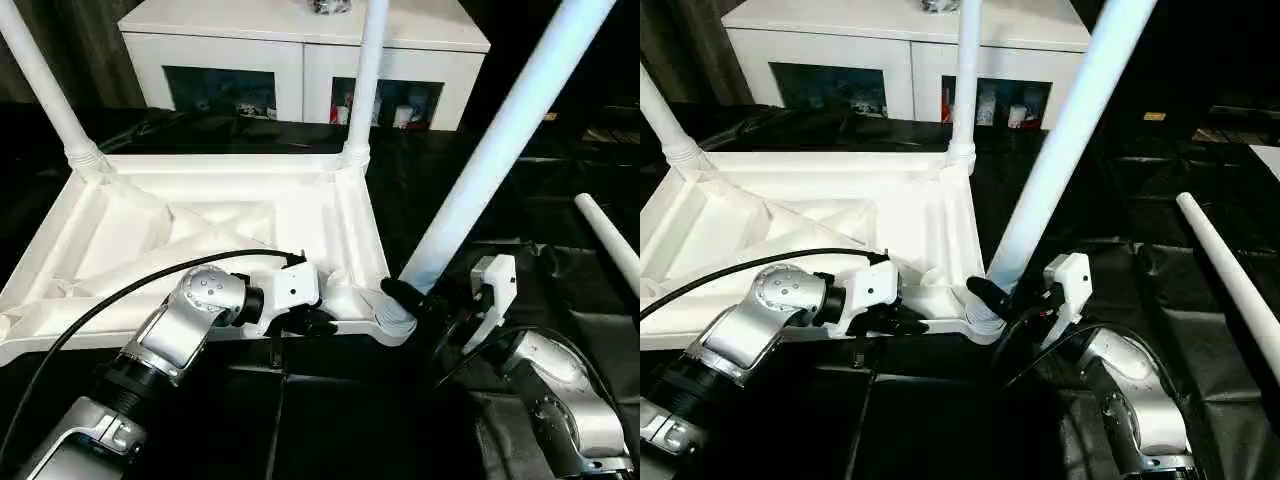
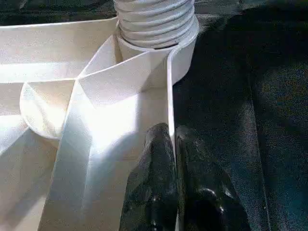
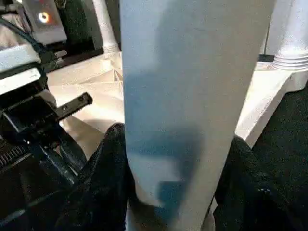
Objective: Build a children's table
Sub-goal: Insert table leg to table base
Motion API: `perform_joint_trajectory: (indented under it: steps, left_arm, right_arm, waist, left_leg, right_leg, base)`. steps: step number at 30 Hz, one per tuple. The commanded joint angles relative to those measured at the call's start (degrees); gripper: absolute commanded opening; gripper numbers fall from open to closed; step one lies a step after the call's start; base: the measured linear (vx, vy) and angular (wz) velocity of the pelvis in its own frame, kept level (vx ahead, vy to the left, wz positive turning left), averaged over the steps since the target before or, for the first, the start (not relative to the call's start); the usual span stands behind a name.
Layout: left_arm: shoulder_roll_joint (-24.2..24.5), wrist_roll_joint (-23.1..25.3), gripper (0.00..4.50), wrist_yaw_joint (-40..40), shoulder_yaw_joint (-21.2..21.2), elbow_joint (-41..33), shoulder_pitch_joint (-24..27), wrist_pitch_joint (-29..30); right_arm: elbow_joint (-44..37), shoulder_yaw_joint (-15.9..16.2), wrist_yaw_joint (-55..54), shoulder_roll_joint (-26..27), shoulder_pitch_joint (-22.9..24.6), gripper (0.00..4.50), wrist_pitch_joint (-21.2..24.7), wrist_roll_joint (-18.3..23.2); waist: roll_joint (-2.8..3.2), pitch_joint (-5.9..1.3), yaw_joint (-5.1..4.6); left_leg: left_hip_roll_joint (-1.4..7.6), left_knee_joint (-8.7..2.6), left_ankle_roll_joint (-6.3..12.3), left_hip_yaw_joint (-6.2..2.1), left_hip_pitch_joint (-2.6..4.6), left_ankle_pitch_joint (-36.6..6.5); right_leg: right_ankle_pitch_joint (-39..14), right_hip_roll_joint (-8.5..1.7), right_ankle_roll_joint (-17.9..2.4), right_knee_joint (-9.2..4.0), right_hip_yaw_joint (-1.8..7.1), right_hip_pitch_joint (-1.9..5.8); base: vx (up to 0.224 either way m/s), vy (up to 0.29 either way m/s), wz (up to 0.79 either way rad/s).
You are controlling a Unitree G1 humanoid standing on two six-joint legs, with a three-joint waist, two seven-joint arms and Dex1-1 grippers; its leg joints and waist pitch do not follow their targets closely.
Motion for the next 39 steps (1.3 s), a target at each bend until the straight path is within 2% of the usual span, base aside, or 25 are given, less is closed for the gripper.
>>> perform_joint_trajectory:
  steps: [1, 2, 3, 5, 7, 9, 11, 15, 18, 20, 21, 23, 26, 27, 29, 33, 35, 38, 39]
  left_arm:
    - [-0.62, -0.71, 0.00, -0.22, 0.21, -0.94, -1.55, -1.61]
    - [-0.62, -0.71, 0.00, -0.22, 0.21, -0.94, -1.55, -1.61]
    - [-0.67, -0.68, 0.00, -0.18, 0.20, -0.94, -1.58, -1.58]
    - [-0.75, -0.65, 0.00, -0.07, 0.21, -0.90, -1.60, -1.56]
    - [-0.79, -0.62, 0.00, 0.01, 0.22, -0.88, -1.60, -1.55]
    - [-0.83, -0.63, 0.00, 0.04, 0.22, -0.88, -1.60, -1.51]
    - [-0.86, -0.61, 0.00, 0.02, 0.21, -0.86, -1.61, -1.49]
    - [-1.02, -0.56, 0.00, 0.08, 0.34, -0.82, -1.66, -1.48]
    - [-1.03, -0.56, 0.00, 0.14, 0.38, -0.79, -1.66, -1.50]
    - [-0.99, -0.55, 0.00, 0.19, 0.35, -0.79, -1.65, -1.52]
    - [-0.98, -0.56, 0.00, 0.17, 0.31, -0.78, -1.62, -1.53]
    - [-0.99, -0.58, 0.00, 0.13, 0.29, -0.76, -1.65, -1.53]
    - [-1.00, -0.56, 0.00, 0.12, 0.25, -0.49, -1.82, -1.67]
    - [-1.04, -0.55, 0.00, 0.11, 0.23, -0.38, -1.92, -1.73]
    - [-1.10, -0.53, 0.00, 0.10, 0.26, -0.27, -2.01, -1.78]
    - [-1.18, -0.43, 0.00, 0.12, 0.27, -0.07, -2.12, -1.90]
    - [-1.15, -0.44, 0.00, 0.17, 0.27, -0.05, -2.13, -1.93]
    - [-1.11, -0.49, 0.00, 0.22, 0.30, -0.12, -2.08, -1.89]
    - [-1.04, -0.54, 0.00, 0.24, 0.34, -0.24, -1.97, -1.86]
  right_arm:
    - [2.33, 4.37, 0.48, -2.23, 2.47, 1.86, 2.13, -6.63]
    - [2.33, 4.37, 0.48, -2.23, 2.47, 1.86, 2.13, -6.63]
    - [2.32, 4.87, 0.84, -2.46, 2.23, 1.86, 2.79, -6.66]
    - [2.78, 5.92, 1.36, -3.20, 1.92, 1.86, 3.70, -7.56]
    - [3.74, 7.92, 1.83, -4.56, 1.61, 1.86, 3.80, -10.03]
    - [4.16, 8.80, 2.25, -5.09, 1.42, 1.86, 4.66, -10.55]
    - [4.83, 9.79, 2.14, -5.57, 0.88, 1.86, 5.13, -11.37]
    - [5.82, 10.64, 1.23, -5.53, 0.12, 1.86, 7.79, -11.42]
    - [6.49, 10.94, 1.08, -5.80, 0.62, 1.86, 7.31, -12.43]
    - [7.14, 10.62, 0.35, -5.66, 0.90, 1.86, 6.83, -12.58]
    - [7.85, 9.45, -0.97, -4.80, 1.00, 1.86, 6.75, -11.75]
    - [8.45, 8.15, -2.11, -3.84, 0.97, 1.86, 6.70, -10.79]
    - [9.70, 4.56, -4.86, -1.74, 0.78, 1.86, 5.82, -8.87]
    - [9.63, 2.56, -5.46, -0.64, 0.79, 1.86, 6.02, -6.76]
    - [9.70, 1.09, -5.63, 0.07, 0.77, 1.86, 6.32, -4.97]
    - [10.06, 0.91, -4.66, -0.18, 1.05, 1.86, 5.47, -4.59]
    - [10.02, 0.76, -3.86, 0.08, 1.39, 1.86, 5.32, -4.11]
    - [9.99, 0.64, -3.33, 0.28, 1.71, 1.86, 5.29, -3.77]
    - [9.94, 0.76, -2.56, 0.33, 1.95, 1.86, 5.66, -3.30]
  waist:
    - [0.40, -2.95, -0.10]
    - [0.41, -2.97, -0.13]
    - [0.15, -3.01, -0.21]
    - [0.28, -2.84, -0.30]
    - [0.34, -2.73, -0.40]
    - [0.23, -2.51, -0.57]
    - [0.12, -2.49, -0.65]
    - [0.14, -2.62, -0.74]
    - [0.23, -2.66, -0.76]
    - [0.14, -2.65, -0.82]
    - [0.19, -2.59, -0.83]
    - [0.13, -2.45, -0.89]
    - [0.21, -2.32, -1.08]
    - [0.20, -2.34, -1.11]
    - [0.32, -2.34, -1.11]
    - [0.37, -2.40, -1.09]
    - [0.17, -2.43, -1.09]
    - [0.32, -2.42, -0.97]
    - [0.14, -2.51, -1.00]
  left_leg:
    - [3.51, -5.15, 1.56, -1.64, 0.73, -14.07]
    - [3.53, -5.15, 1.63, -1.64, 0.76, -14.21]
    - [3.54, -5.14, 1.80, -1.64, 0.70, -14.25]
    - [3.61, -5.29, 1.63, -1.74, 0.69, -14.53]
    - [3.62, -5.35, 1.14, -1.71, 0.91, -16.21]
    - [3.68, -5.62, 0.31, -1.89, 1.04, -19.36]
    - [3.67, -5.71, -0.01, -2.03, 1.05, -20.30]
    - [3.72, -5.79, -0.19, -2.06, 1.13, -19.91]
    - [3.78, -5.95, -0.56, -2.10, 1.18, -20.76]
    - [3.77, -5.97, -0.70, -2.10, 1.20, -21.39]
    - [3.76, -6.01, -0.84, -2.13, 1.21, -21.95]
    - [3.74, -6.08, -1.21, -2.25, 1.35, -24.03]
    - [3.76, -6.29, -1.89, -2.55, 1.37, -26.58]
    - [3.73, -6.34, -2.15, -2.63, 1.47, -27.44]
    - [3.76, -6.37, -2.15, -2.69, 1.52, -28.10]
    - [3.82, -6.53, -2.09, -2.58, 1.37, -26.54]
    - [3.85, -6.53, -1.93, -2.43, 1.37, -26.03]
    - [3.90, -6.52, -1.74, -2.33, 1.46, -25.56]
    - [3.85, -6.51, -1.58, -2.31, 1.29, -25.06]
  right_leg:
    - [-10.40, -3.42, -14.08, -4.09, 2.02, 2.29]
    - [-10.54, -3.47, -14.11, -4.10, 2.04, 2.29]
    - [-10.73, -3.49, -14.10, -4.13, 2.05, 2.35]
    - [-11.83, -3.45, -13.82, -4.20, 2.00, 2.26]
    - [-14.31, -3.51, -13.34, -4.50, 2.07, 2.06]
    - [-18.56, -3.62, -12.32, -4.94, 2.11, 1.93]
    - [-20.04, -3.64, -11.73, -5.05, 2.10, 1.90]
    - [-19.52, -3.65, -11.22, -5.16, 2.21, 1.79]
    - [-18.01, -3.53, -11.50, -5.07, 2.14, 1.79]
    - [-18.34, -3.53, -11.45, -5.13, 2.13, 1.76]
    - [-19.13, -3.57, -11.28, -5.25, 2.17, 1.70]
    - [-22.43, -3.65, -10.47, -5.57, 2.18, 1.43]
    - [-25.21, -3.71, -9.74, -5.86, 2.16, 1.18]
    - [-26.25, -3.65, -9.19, -5.98, 2.08, 1.11]
    - [-26.46, -3.72, -9.12, -6.09, 2.16, 0.98]
    - [-23.74, -3.64, -9.56, -5.94, 2.11, 1.13]
    - [-22.59, -3.60, -9.94, -5.89, 2.13, 1.15]
    - [-21.61, -3.64, -10.41, -5.86, 2.21, 1.11]
    - [-20.98, -3.67, -10.64, -5.77, 2.20, 1.31]
  base:
    - [0.000, 0.000, 0.00]
    - [0.000, 0.000, 0.00]
    - [0.000, 0.000, 0.00]
    - [0.000, 0.000, 0.00]
    - [0.000, 0.000, 0.00]
    - [0.000, 0.000, 0.00]
    - [0.000, 0.000, 0.00]
    - [0.000, 0.000, 0.00]
    - [0.000, 0.000, 0.00]
    - [0.000, 0.000, 0.00]
    - [0.000, 0.000, 0.00]
    - [0.000, 0.000, 0.00]
    - [0.000, 0.000, 0.00]
    - [0.000, 0.000, 0.00]
    - [0.000, 0.000, 0.00]
    - [0.000, 0.000, 0.00]
    - [0.000, 0.000, 0.00]
    - [0.000, 0.000, 0.00]
    - [0.000, 0.000, 0.00]
